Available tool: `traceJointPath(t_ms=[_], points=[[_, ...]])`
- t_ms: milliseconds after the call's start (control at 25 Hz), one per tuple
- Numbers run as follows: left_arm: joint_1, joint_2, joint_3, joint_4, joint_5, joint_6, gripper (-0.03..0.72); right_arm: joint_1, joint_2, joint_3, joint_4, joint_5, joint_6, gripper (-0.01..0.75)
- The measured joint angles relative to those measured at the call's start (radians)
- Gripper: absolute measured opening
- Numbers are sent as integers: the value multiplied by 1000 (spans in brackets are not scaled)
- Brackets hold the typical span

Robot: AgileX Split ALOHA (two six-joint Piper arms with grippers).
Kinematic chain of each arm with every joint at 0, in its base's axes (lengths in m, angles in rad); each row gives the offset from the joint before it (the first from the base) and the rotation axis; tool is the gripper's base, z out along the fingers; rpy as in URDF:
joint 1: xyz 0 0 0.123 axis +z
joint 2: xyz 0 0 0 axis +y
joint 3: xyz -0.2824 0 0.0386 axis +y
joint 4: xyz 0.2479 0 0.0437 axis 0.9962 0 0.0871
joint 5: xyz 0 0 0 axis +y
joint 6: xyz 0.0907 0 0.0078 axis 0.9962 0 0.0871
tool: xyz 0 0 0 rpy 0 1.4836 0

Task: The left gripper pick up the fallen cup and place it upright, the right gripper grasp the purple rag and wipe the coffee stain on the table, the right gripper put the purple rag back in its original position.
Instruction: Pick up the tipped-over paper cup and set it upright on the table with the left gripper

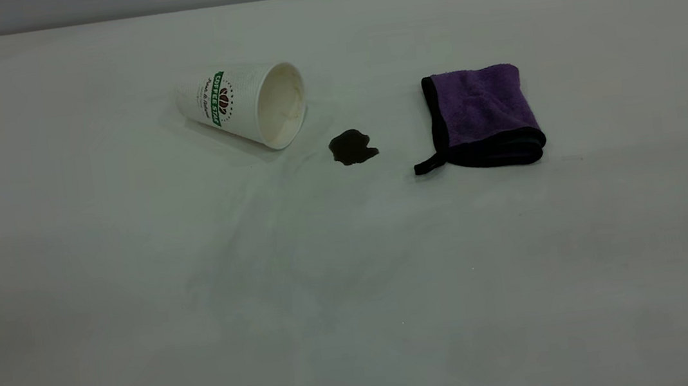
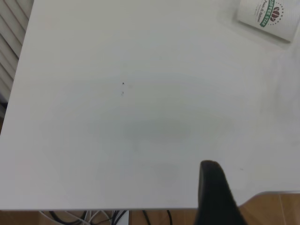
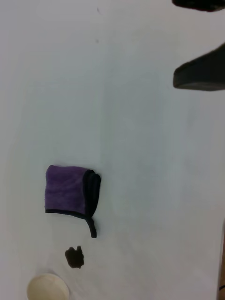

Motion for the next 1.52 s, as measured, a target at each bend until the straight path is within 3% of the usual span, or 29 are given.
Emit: traceJointPath(t_ms=[640,960,1240,1520], points=[[0,0,0,0,-1,1,502,0,0,0,0,0,0,361],[0,214,-47,-2,-16,2,577,0,0,0,0,0,0,361],[0,596,-116,-64,-234,38,579,0,0,0,0,0,0,361],[-5,1030,-232,-256,-444,184,579,0,0,0,0,0,0,361]])
